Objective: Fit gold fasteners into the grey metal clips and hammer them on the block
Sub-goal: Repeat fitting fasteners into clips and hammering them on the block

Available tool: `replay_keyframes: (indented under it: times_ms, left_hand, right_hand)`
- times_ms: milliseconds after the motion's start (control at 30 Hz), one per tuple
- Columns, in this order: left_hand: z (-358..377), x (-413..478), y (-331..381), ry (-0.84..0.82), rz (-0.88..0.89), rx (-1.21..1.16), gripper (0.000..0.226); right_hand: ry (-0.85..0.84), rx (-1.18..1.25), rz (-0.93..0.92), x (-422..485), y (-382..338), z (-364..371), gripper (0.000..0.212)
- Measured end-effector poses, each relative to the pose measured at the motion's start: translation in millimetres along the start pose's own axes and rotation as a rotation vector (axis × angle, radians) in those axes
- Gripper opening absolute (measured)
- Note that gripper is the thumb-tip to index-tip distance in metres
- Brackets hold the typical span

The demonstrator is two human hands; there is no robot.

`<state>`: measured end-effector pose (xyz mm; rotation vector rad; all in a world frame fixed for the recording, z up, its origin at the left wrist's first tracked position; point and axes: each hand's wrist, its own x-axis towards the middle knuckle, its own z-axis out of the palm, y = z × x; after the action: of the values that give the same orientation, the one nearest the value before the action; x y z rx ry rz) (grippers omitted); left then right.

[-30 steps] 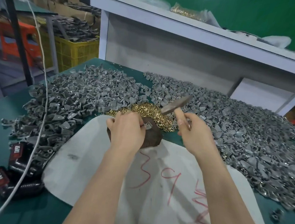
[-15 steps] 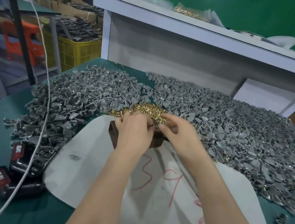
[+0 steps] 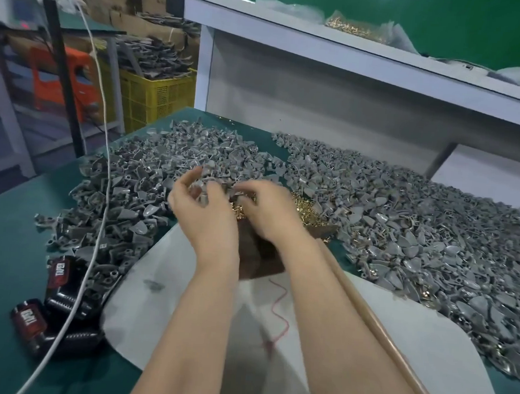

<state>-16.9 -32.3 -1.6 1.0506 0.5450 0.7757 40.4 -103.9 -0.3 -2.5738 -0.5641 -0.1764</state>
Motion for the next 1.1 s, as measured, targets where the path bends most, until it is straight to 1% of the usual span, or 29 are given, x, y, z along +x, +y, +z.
replay_keyframes:
  times_ms: [67,100,167,200,267,367,433,467,533,600,700,767,800,867,933,1000,1100]
  left_hand:
    - [-3,6,-2,0.06,-0.05,-0.058,0.024]
    - [-4,8,-3,0.072,-0.068,-0.085,0.024]
    - [-5,9,-4,0.073,-0.097,-0.107,0.024]
    - [-5,8,-4,0.076,-0.103,-0.095,0.023]
    - [-5,8,-3,0.087,-0.095,-0.06,0.022]
    - [-6,7,-2,0.092,-0.08,-0.047,0.022]
    - [-5,8,-3,0.09,-0.077,-0.047,0.022]
    - [-5,8,-4,0.09,-0.073,-0.05,0.022]
    - [-4,9,-4,0.085,-0.063,-0.065,0.022]
    - [-2,8,-5,0.055,-0.058,-0.063,0.024]
    - [0,4,-6,-0.046,0.009,-0.012,0.028]
    - [2,0,-5,-0.14,0.09,0.023,0.027]
    - [3,-1,-5,-0.205,0.112,0.034,0.024]
    - [5,-5,-6,-0.35,0.093,0.059,0.018]
    - [7,-8,-8,-0.484,0.07,0.102,0.014]
    - [7,-11,-10,-0.583,0.089,0.155,0.013]
    - [10,-14,-12,-0.683,0.037,0.184,0.016]
  right_hand:
    - [-0.182,-0.09,-0.061,18,-23,16,0.036]
    - [-0.238,-0.138,-0.066,26,-31,22,0.035]
    - [-0.298,-0.185,-0.037,40,-41,30,0.025]
    - [-0.312,-0.185,-0.003,44,-43,33,0.024]
    - [-0.322,-0.174,0.063,50,-44,36,0.022]
    - [-0.343,-0.129,0.096,54,-44,36,0.012]
    - [-0.347,-0.083,0.143,55,-44,36,0.013]
    - [-0.331,-0.094,0.147,54,-43,37,0.015]
    - [-0.253,-0.122,0.134,52,-37,38,0.009]
    - [-0.131,-0.009,0.144,48,-30,32,0.012]
    - [0.049,0.359,0.159,35,-20,3,0.005]
    - [0.121,0.521,0.112,18,-13,-20,0.013]
    - [0.143,0.544,0.066,8,-10,-29,0.019]
    - [0.142,0.535,-0.022,-12,-5,-42,0.026]
    - [0.111,0.54,-0.053,-30,3,-49,0.026]
    - [0.094,0.576,-0.017,-43,13,-53,0.025]
    - [0.115,0.701,0.109,-55,25,-56,0.026]
